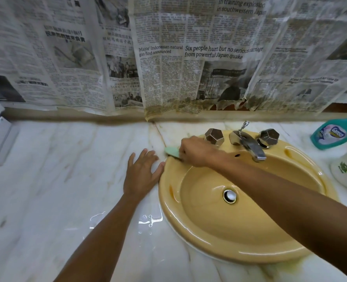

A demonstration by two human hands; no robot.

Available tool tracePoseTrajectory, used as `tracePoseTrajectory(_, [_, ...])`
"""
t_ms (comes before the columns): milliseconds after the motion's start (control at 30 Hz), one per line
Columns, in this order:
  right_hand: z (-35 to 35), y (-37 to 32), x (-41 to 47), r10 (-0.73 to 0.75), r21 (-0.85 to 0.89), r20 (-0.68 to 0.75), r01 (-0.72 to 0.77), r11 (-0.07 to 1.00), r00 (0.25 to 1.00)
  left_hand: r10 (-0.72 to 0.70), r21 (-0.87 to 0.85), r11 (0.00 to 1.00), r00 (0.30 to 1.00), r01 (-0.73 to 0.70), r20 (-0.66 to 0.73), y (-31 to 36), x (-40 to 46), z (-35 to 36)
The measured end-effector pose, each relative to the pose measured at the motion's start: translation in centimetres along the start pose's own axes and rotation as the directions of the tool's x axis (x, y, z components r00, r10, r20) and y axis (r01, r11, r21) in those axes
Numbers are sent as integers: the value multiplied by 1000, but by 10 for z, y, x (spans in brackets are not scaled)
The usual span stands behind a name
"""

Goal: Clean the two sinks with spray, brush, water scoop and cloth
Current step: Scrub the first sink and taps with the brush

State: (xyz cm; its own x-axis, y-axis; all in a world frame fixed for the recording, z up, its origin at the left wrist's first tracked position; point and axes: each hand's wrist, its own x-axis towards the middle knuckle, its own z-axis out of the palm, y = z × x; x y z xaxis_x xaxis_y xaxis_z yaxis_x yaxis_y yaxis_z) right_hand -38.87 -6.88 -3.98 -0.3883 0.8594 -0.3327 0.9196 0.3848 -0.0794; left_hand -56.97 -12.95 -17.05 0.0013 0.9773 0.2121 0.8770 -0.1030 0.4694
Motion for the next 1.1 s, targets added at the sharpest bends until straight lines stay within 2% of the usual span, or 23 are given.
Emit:
tracePoseTrajectory(67, [9, 8, -2, 29, 53, -18, -28, 998, 999, -5, 6, 1000, 1000, 5, -4, 1, 0, 0])
tracePoseTrajectory(167, [17, 28, -8, 176, 167, -174, -147, 975, 969, -8, -13, 1000, 1000, 7, -12, 1, -1, 0])
tracePoseTrajectory(233, [35, 22, -32, 121, 162, -225, -86, 983, 967, -6, -19, 1000, 1000, 6, -26, 2, 0, -1])
tracePoseTrajectory(300, [51, 17, -54, 23, 151, -200, 8, 988, 979, -11, -21, 1000, 1000, 11, -28, 2, 0, -1])
tracePoseTrajectory(433, [45, 44, -42, 241, 285, -275, -161, 945, 931, -5, -14, 1000, 1000, 4, -23, 2, 0, -1])
tracePoseTrajectory(500, [52, 31, -45, 201, 279, -254, -128, 952, 946, -7, -11, 1000, 1000, 7, -19, 2, 0, -1])
tracePoseTrajectory(567, [66, 15, -59, 99, 252, -258, -32, 967, 961, -11, -12, 1000, 1000, 11, -11, 2, -1, -1])
tracePoseTrajectory(600, [71, 17, -63, 110, 289, -282, -25, 957, 953, -12, -13, 1000, 1000, 12, -8, 2, -1, -1])
tracePoseTrajectory(667, [78, 37, -61, 270, 454, -354, -88, 887, 895, -14, -21, 1000, 1000, 14, -2, 2, -2, -2])
tracePoseTrajectory(733, [90, 48, -60, 387, 535, -464, -96, 839, 797, -21, -19, 1000, 1000, 21, -2, 3, -1, -4])
tracePoseTrajectory(767, [97, 44, -61, 372, 525, -504, -65, 848, 779, -26, -16, 1000, 1000, 26, -1, 4, -1, -4])
tracePoseTrajectory(833, [117, 26, -68, 224, 476, -548, 80, 876, 806, -33, -14, 999, 999, 33, -1, 4, -1, -4])
tracePoseTrajectory(867, [124, 25, -69, 198, 453, -582, 113, 884, 789, -36, -13, 999, 999, 36, 0, 4, -1, -4])
tracePoseTrajectory(900, [124, 31, -66, 261, 494, -582, 81, 866, 770, -40, -14, 999, 999, 40, 7, 4, -1, -4])
tracePoseTrajectory(967, [121, 52, -55, 520, 672, -540, -33, 740, 662, -50, -22, 999, 999, 50, 16, 3, -1, -5])
tracePoseTrajectory(1000, [124, 58, -52, 575, 712, -529, -42, 701, 624, -56, -18, 998, 998, 56, 18, 2, -1, -4])
tracePoseTrajectory(1033, [125, 54, -53, 550, 700, -548, -14, 714, 630, -57, -19, 998, 998, 57, 14, 2, -1, -4])
tracePoseTrajectory(1100, [127, 29, -62, 342, 595, -601, 119, 795, 723, -60, -26, 998, 998, 60, 7, 3, 0, -5])
